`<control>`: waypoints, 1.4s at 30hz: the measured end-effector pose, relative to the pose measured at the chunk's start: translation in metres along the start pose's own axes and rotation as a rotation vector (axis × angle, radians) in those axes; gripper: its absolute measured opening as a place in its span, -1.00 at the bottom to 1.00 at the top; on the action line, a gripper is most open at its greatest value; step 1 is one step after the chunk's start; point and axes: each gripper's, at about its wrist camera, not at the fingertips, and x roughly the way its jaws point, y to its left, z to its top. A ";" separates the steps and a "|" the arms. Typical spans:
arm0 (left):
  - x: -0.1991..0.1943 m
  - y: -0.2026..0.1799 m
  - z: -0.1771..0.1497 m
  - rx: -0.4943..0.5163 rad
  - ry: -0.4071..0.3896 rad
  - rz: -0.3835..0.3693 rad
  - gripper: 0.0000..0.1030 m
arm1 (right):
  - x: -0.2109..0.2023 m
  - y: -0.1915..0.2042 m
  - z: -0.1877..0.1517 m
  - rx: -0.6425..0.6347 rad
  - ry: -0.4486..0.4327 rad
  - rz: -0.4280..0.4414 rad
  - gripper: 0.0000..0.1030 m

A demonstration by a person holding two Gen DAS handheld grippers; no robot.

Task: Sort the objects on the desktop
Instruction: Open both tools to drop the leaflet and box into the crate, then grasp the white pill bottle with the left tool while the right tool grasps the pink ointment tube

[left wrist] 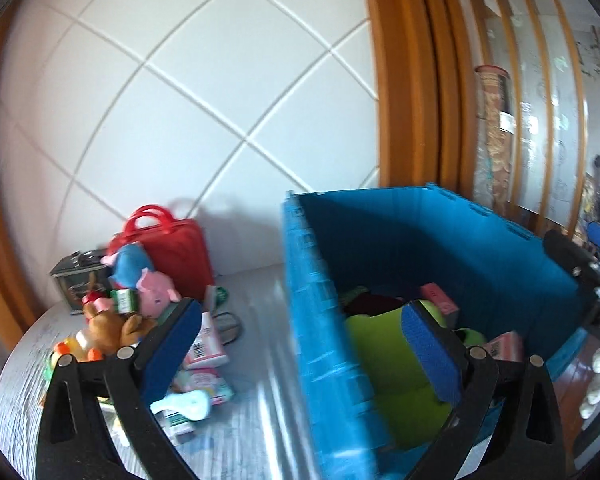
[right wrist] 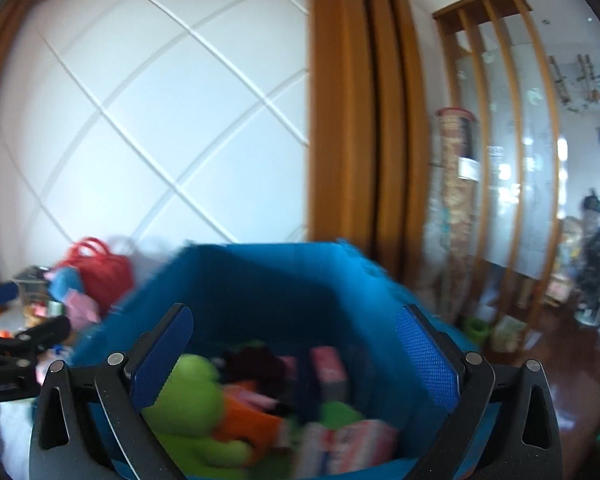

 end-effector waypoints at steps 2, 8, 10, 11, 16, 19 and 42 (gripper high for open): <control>-0.004 0.028 -0.010 -0.031 0.013 0.051 0.97 | -0.001 0.021 0.001 -0.008 -0.004 0.053 1.00; -0.012 0.132 -0.052 -0.114 0.092 0.221 0.97 | -0.002 0.110 -0.005 -0.058 0.028 0.228 1.00; -0.014 0.170 -0.072 -0.141 0.131 0.276 0.97 | -0.002 0.140 -0.008 -0.078 0.041 0.271 1.00; -0.014 0.192 -0.084 -0.158 0.158 0.310 0.97 | -0.003 0.158 -0.011 -0.090 0.047 0.296 1.00; -0.015 0.287 -0.141 -0.227 0.291 0.415 0.97 | 0.006 0.237 -0.035 -0.129 0.120 0.383 1.00; -0.014 0.339 -0.177 -0.259 0.367 0.455 0.97 | 0.020 0.283 -0.064 -0.143 0.211 0.422 1.00; 0.165 0.487 -0.268 -0.304 0.696 0.333 0.97 | 0.119 0.418 -0.266 -0.332 0.831 0.420 1.00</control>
